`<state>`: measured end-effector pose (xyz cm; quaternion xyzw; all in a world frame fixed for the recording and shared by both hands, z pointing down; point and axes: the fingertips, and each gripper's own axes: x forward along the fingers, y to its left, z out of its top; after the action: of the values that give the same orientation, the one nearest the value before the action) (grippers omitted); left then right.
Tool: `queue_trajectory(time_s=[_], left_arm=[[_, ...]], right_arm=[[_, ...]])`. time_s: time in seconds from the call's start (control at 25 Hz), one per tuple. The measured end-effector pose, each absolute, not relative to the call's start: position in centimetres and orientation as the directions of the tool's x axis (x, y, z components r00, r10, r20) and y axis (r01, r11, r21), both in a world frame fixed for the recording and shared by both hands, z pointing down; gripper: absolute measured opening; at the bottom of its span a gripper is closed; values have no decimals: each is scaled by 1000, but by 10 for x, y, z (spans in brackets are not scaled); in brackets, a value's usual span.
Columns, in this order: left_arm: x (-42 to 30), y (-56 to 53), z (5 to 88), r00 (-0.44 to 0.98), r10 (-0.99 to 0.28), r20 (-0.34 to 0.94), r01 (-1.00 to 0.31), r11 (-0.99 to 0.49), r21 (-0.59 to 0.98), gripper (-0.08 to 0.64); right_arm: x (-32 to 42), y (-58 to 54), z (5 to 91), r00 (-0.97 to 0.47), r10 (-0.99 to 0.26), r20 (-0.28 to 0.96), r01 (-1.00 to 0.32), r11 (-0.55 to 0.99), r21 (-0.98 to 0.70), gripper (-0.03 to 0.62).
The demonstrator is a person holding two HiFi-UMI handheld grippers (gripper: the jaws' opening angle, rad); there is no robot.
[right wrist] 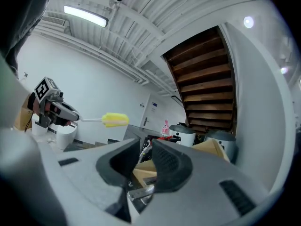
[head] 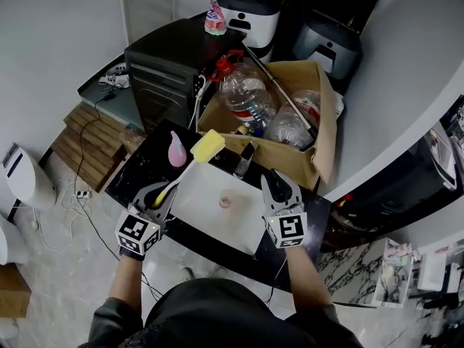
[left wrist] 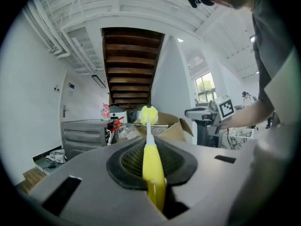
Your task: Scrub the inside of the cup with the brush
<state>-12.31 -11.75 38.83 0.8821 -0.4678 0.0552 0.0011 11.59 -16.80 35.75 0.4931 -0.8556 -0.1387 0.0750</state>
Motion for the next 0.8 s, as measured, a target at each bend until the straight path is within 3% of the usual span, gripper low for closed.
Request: queue_trajectory(time_s=[0.28, 0.8], left_arm=[[-122, -118, 374, 540, -839, 60, -838, -543, -58, 37], [-120, -118, 377, 537, -841, 68, -840, -540, -56, 37]], right_arm=[[119, -159, 348, -487, -873, -20, -836, 459, 303, 2], [124, -156, 357, -476, -880, 4, -848, 460, 265, 0]])
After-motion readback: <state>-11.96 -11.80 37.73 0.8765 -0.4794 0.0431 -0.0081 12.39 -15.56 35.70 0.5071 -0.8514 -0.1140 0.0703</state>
